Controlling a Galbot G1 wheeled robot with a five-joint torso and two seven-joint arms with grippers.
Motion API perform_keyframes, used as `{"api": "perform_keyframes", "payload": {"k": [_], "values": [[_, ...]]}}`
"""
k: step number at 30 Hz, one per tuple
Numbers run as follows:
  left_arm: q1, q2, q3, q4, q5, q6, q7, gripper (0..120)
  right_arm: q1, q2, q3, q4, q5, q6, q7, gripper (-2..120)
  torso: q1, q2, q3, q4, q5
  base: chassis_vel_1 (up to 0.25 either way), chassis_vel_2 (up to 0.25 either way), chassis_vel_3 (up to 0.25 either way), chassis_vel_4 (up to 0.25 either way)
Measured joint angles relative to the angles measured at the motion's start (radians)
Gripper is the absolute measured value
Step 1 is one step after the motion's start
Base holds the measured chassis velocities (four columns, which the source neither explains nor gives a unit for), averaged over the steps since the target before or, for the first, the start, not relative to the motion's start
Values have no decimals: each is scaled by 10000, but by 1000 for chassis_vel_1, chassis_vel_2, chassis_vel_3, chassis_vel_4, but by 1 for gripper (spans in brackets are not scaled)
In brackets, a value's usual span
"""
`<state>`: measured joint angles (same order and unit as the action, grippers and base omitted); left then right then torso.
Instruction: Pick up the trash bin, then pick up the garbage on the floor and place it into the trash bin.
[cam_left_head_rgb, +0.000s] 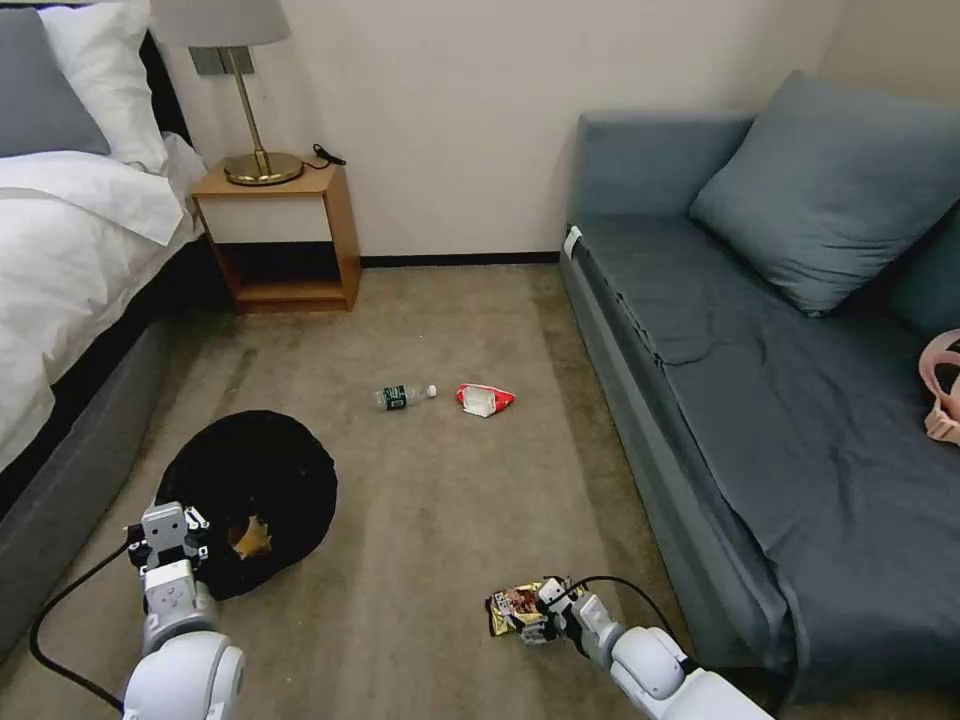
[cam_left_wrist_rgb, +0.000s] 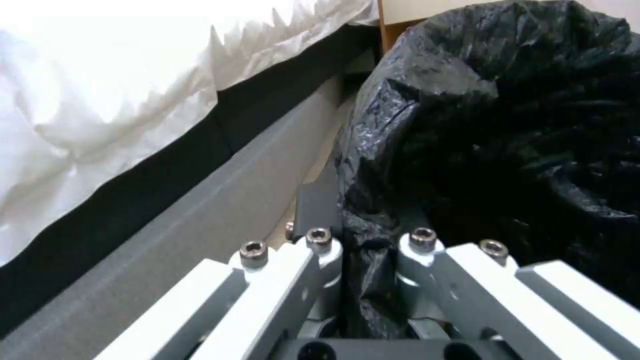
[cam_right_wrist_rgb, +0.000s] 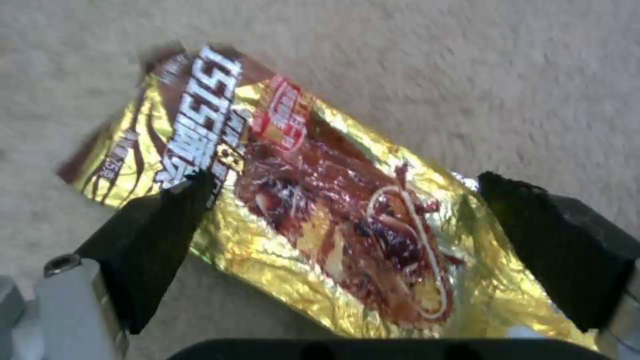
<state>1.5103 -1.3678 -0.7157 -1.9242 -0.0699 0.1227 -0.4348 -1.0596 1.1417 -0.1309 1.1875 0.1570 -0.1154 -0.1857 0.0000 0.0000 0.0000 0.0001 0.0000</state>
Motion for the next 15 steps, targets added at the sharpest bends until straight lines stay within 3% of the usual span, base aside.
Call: {"api": "perform_keyframes", "payload": {"k": [9, 15], "values": [[95, -1, -25, 0, 2, -123, 6, 4, -10, 211, 171, -337, -206, 161, -62, 100, 0, 2, -1, -1, -2, 0, 0, 0, 0], [159, -13, -31, -20, 8, -183, 8, 4, -106, 220, 205, -290, -255, 187, -112, 88, 0, 3, -1, -3, -3, 0, 0, 0, 0]]}}
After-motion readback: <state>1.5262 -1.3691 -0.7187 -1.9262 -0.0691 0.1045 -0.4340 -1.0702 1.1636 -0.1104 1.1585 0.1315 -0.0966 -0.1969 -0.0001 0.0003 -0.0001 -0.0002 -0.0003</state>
